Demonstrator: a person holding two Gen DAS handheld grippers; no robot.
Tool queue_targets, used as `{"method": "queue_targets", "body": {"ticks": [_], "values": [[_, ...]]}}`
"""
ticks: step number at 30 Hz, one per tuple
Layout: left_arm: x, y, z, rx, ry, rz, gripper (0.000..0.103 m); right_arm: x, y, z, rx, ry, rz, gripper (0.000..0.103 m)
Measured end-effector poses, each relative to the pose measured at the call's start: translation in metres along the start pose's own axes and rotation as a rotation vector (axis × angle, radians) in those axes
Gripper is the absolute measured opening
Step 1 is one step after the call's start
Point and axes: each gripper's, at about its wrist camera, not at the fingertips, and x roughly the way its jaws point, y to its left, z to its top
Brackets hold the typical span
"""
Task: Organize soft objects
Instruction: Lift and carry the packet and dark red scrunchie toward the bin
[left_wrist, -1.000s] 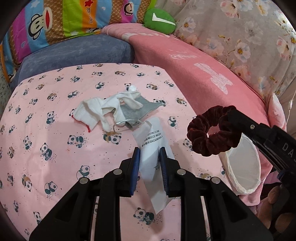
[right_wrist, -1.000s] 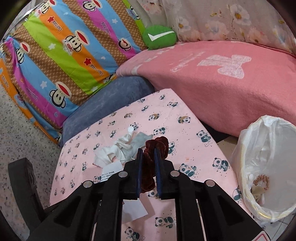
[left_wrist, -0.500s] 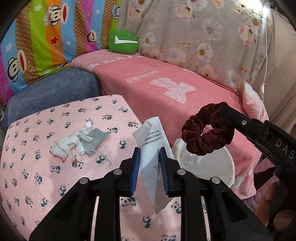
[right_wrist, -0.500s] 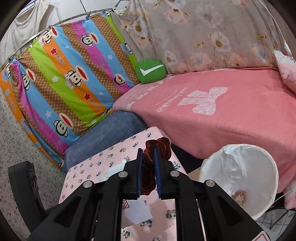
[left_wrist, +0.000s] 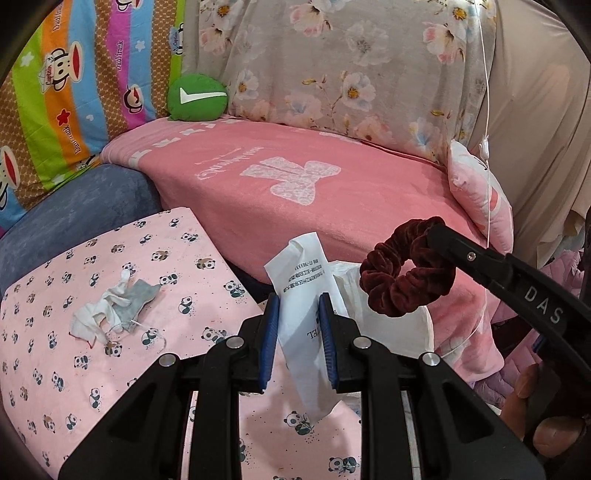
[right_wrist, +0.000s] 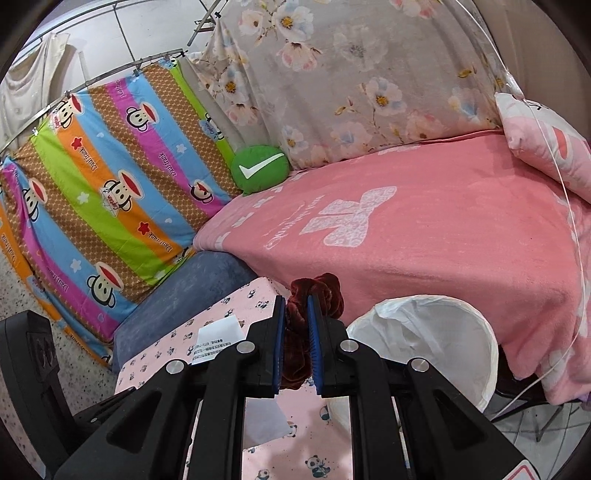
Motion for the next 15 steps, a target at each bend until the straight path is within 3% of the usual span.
{"method": "queue_targets", "body": {"ticks": [15], "values": [[0.025,-0.043,0.002,0.074,0.049,-0.018,0.022,-0.008,-0.054,-0.005,0.064,0.004,-0.049,0.013]]}}
